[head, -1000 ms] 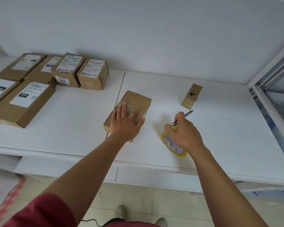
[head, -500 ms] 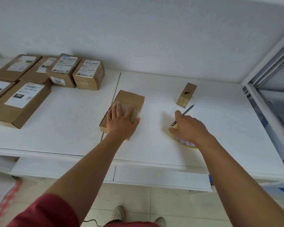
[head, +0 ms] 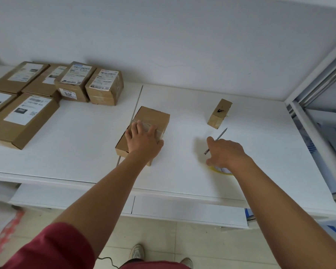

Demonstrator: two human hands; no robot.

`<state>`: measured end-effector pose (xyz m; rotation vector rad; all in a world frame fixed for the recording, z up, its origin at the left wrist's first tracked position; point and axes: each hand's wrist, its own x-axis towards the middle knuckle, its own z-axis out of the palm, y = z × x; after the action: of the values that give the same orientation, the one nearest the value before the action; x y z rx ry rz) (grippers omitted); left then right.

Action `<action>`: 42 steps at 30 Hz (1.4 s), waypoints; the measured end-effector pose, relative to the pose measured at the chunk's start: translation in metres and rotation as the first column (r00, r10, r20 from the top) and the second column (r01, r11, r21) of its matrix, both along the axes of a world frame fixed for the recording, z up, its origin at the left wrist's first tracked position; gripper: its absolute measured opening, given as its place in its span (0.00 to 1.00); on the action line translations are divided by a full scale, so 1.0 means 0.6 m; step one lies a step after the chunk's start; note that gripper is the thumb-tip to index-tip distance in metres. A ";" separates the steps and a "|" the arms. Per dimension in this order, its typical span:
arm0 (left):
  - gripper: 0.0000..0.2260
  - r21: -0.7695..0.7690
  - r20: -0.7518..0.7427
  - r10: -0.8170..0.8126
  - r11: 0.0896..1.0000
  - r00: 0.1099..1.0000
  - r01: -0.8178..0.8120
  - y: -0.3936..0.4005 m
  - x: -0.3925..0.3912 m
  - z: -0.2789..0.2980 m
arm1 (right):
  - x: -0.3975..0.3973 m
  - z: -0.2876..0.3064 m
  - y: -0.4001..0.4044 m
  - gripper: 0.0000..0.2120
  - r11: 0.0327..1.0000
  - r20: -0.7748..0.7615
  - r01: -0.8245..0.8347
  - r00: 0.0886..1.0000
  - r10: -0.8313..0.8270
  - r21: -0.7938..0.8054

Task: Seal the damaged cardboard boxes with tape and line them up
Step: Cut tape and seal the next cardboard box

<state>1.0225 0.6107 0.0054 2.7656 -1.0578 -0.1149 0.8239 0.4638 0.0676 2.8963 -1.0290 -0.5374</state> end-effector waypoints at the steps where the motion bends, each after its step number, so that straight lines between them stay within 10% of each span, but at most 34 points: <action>1: 0.26 -0.017 0.002 0.007 1.000 1.000 -0.007 0.000 0.000 -0.001 | 0.004 -0.002 0.002 0.16 1.000 -0.009 -0.010 1.000 0.010 -0.015; 6: 0.40 -0.013 -0.079 0.081 0.996 0.994 -0.083 0.001 0.012 -0.002 | 0.006 -0.007 0.007 0.16 0.997 0.005 -0.054 0.999 0.054 -0.061; 13: 0.40 0.052 -0.124 0.123 0.992 0.985 -0.117 -0.008 0.023 0.003 | 0.025 -0.033 0.058 0.20 0.920 0.436 -0.199 0.833 0.339 -0.337; 28: 0.49 -0.028 -0.028 -0.480 0.877 0.877 0.480 0.101 0.048 0.021 | 0.047 -0.087 0.090 0.17 0.932 -0.050 -0.322 0.947 0.319 -0.165; 36: 0.54 0.063 -0.076 -0.564 0.821 0.823 0.568 0.180 0.085 0.006 | 0.145 -0.032 0.149 0.11 0.997 0.602 -0.076 0.796 0.062 -0.002; 42: 0.37 -0.375 -0.183 -0.291 0.904 0.939 0.207 0.203 0.094 0.024 | 0.267 -0.075 0.216 0.27 0.979 0.480 -0.183 0.870 0.117 0.094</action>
<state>1.0791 0.7322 0.0199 2.2266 -1.2284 -0.2541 0.9841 0.5934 0.0228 3.2820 -0.8060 0.1289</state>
